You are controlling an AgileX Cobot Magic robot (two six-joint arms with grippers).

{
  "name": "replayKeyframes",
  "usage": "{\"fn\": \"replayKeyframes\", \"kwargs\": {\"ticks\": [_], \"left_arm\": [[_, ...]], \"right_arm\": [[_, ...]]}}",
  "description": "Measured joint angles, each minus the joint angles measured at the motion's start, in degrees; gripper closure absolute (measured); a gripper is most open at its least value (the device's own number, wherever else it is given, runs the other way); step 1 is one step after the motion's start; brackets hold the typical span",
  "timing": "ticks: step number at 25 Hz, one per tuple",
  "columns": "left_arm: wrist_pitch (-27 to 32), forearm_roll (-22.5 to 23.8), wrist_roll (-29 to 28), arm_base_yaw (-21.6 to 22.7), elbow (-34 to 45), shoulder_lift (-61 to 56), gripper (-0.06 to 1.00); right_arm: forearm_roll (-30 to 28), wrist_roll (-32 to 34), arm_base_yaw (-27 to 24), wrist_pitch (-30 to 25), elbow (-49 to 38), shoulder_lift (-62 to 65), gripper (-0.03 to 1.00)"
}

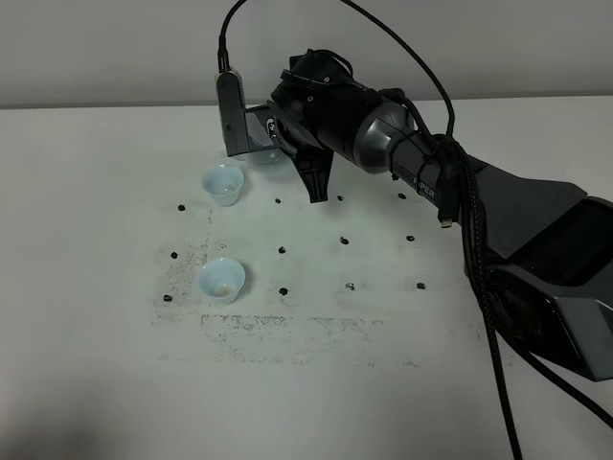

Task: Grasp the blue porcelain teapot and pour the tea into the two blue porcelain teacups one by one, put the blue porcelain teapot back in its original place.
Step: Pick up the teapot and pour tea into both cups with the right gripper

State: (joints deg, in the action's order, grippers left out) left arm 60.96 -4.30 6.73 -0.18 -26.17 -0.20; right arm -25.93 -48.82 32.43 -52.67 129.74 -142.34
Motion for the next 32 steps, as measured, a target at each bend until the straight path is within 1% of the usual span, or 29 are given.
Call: {"fn": "replayKeyframes", "kwargs": {"ticks": [7, 10, 13, 16, 19, 23, 32], "left_arm": [[0.0, 0.0, 0.0, 0.0, 0.0, 0.0, 0.19], [0.0, 0.0, 0.0, 0.0, 0.0, 0.0, 0.19], [0.0, 0.0, 0.0, 0.0, 0.0, 0.0, 0.19], [0.0, 0.0, 0.0, 0.0, 0.0, 0.0, 0.19], [0.0, 0.0, 0.0, 0.0, 0.0, 0.0, 0.19], [0.0, 0.0, -0.1, 0.0, 0.0, 0.0, 0.19], [0.0, 0.0, -0.1, 0.0, 0.0, 0.0, 0.19]], "right_arm": [[-1.6, -5.2, 0.3, 0.8, 0.0, 0.0, 0.89], [-1.6, -8.2, 0.5, 2.6, 0.0, 0.0, 0.89], [-1.9, -9.2, 0.5, 4.0, 0.0, 0.0, 0.89], [-3.6, -10.5, 0.6, 4.6, 0.0, 0.0, 0.89], [-5.6, -11.0, 0.6, 5.3, 0.0, 0.0, 0.89], [-6.3, -11.1, 0.6, 6.3, 0.0, 0.0, 0.89], [-10.5, -11.2, 1.1, 8.8, 0.0, -0.1, 0.89]]}}
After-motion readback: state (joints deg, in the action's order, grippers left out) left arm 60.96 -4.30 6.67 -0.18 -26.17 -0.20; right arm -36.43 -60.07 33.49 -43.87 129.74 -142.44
